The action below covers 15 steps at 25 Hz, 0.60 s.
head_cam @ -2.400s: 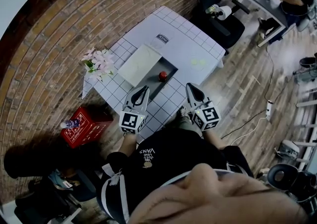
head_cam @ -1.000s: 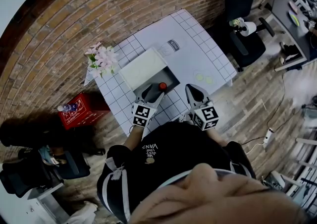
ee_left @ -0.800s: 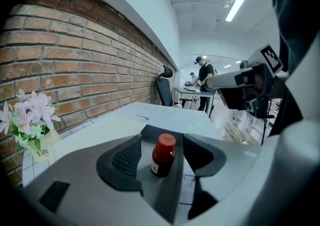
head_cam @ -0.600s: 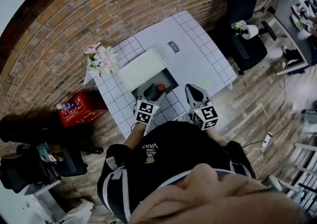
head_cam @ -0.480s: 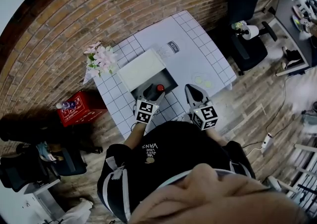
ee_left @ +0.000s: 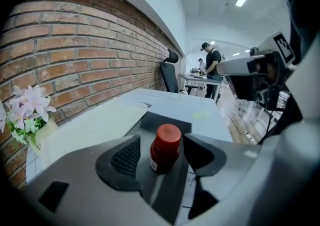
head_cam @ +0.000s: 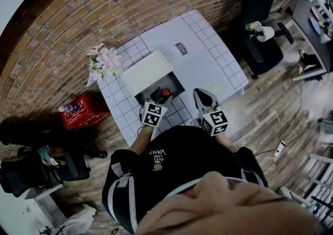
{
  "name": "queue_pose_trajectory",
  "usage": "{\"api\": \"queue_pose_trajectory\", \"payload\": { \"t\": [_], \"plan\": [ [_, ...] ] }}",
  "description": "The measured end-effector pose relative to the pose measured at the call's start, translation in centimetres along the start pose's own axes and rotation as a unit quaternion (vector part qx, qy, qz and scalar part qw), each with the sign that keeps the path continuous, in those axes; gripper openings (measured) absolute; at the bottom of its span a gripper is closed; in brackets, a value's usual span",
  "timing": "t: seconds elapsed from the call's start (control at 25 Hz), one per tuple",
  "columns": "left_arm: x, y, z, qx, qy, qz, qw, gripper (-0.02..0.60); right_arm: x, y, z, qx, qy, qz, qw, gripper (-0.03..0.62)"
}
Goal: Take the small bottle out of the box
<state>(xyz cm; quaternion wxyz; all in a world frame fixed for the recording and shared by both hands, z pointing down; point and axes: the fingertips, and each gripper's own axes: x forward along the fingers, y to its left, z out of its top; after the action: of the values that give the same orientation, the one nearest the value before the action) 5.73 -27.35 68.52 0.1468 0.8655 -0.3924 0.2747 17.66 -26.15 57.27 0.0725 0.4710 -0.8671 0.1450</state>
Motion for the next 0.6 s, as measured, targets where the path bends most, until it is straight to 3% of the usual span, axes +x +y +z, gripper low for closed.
{"api": "queue_pose_trajectory", "payload": {
  "t": [0.6],
  "plan": [
    [2.9,0.3,-2.3,-0.015,0.055,0.018,0.9982,0.262,0.0,-1.9,-0.4,-0.001,0.005,0.026,1.0,-0.005]
  ]
}}
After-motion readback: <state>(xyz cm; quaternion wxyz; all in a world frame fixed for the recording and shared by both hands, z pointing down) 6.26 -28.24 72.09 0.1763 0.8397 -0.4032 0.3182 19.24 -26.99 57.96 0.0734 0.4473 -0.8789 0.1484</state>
